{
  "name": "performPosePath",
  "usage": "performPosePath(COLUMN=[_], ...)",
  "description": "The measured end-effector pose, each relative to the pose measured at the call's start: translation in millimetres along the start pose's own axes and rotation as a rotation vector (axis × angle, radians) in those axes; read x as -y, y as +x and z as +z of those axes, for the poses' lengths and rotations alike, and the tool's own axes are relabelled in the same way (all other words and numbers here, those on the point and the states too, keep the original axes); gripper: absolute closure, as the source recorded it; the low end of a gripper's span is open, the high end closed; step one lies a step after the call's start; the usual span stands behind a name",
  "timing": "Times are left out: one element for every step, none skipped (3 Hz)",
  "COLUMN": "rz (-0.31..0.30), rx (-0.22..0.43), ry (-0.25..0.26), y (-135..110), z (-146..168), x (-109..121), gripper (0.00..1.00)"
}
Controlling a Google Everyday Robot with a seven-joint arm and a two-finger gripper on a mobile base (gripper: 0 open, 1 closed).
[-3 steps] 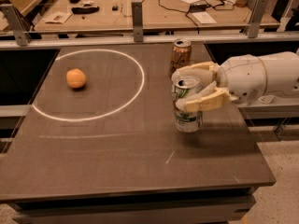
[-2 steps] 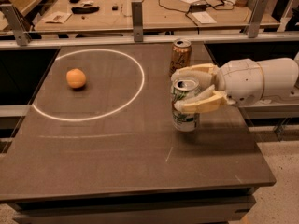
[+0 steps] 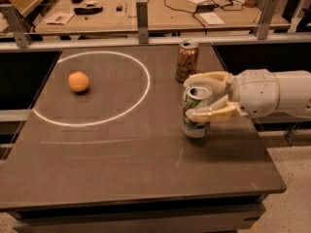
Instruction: Place 7up can upright
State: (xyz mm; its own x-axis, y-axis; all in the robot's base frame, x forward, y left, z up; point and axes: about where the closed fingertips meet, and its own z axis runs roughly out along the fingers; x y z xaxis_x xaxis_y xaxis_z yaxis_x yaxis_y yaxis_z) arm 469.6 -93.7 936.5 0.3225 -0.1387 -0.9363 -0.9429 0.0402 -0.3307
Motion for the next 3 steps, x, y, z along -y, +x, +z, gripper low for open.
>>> performPosePath(rz=[-0.003,-0.001,0.0], rx=[0.004,0.003,0.0], ry=[0.02,0.034,0.034], y=[3.8,10.7,12.6], z=[-5.8,-11.7,-12.5], x=[-3.6,-9.8,-11.1], gripper=[1.0,1.0,1.0])
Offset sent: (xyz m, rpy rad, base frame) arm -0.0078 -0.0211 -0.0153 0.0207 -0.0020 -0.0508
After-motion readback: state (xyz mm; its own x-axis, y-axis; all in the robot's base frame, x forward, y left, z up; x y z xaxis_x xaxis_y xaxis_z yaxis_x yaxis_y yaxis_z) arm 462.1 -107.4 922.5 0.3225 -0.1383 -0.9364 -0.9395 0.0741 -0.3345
